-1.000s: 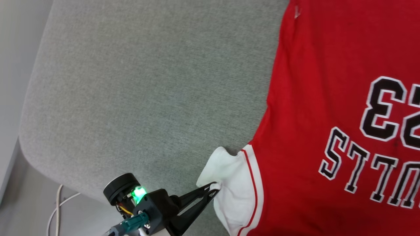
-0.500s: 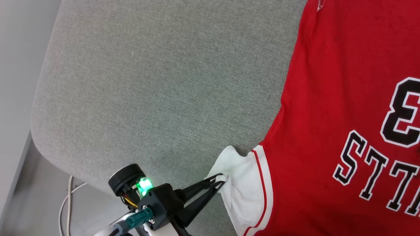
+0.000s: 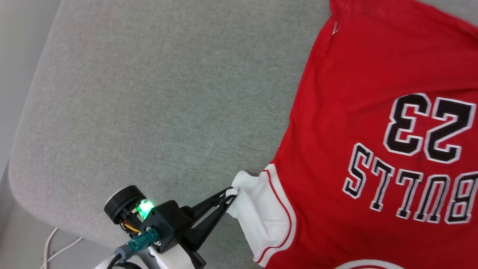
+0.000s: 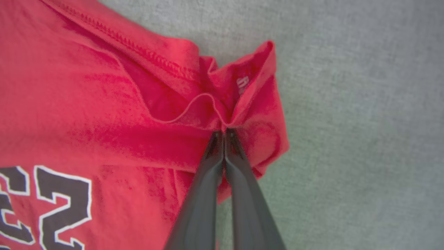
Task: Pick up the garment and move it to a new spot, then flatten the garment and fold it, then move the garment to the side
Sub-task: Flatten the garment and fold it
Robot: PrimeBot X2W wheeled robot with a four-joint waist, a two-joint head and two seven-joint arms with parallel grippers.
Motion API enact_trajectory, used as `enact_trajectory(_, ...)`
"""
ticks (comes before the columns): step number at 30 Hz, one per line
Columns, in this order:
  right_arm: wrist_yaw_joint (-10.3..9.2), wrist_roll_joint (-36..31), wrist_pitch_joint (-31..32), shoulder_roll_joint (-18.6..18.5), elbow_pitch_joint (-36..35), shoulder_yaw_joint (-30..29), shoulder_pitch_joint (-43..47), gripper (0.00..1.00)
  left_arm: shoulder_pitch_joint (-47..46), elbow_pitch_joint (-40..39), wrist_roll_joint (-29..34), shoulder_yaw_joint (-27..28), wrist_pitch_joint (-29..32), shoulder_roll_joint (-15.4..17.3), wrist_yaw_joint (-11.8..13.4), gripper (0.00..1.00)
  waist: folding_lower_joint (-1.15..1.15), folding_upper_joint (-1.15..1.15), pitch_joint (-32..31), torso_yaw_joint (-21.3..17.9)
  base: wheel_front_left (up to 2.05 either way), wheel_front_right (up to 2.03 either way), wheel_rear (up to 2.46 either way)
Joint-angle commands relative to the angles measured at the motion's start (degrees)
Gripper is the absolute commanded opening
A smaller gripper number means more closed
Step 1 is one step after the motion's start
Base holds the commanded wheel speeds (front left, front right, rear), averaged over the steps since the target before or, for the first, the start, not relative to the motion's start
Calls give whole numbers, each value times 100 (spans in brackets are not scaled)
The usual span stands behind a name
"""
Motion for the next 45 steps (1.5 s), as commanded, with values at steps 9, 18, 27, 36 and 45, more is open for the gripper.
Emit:
enact_trajectory(9,-2,693,-185,11,-349,281,1313,0,269,136,-138,65,161,76,249,0,0,0,-1142,-924,0,0,0)
enact_trajectory(18,-2,1242,-222,-140,-1262,312,2672,0,602,306,-310,160,68,178,435,0,0,0,-1714,-1306,0,0,0)
enact_trajectory(27,-2,1523,-321,93,-2373,-62,4064,0,903,455,-454,278,-156,207,598,0,0,0,-2069,-1558,0,0,0)
enact_trajectory(36,-2,1567,-554,545,-2586,-327,5191,0,1017,558,-531,288,-259,190,647,0,0,0,-2295,-1565,0,0,0)
enact_trajectory(45,-2,1658,-1150,281,-2712,-51,5075,100,956,460,-509,246,-220,185,664,0,0,0,-2219,-1449,0,0,0)
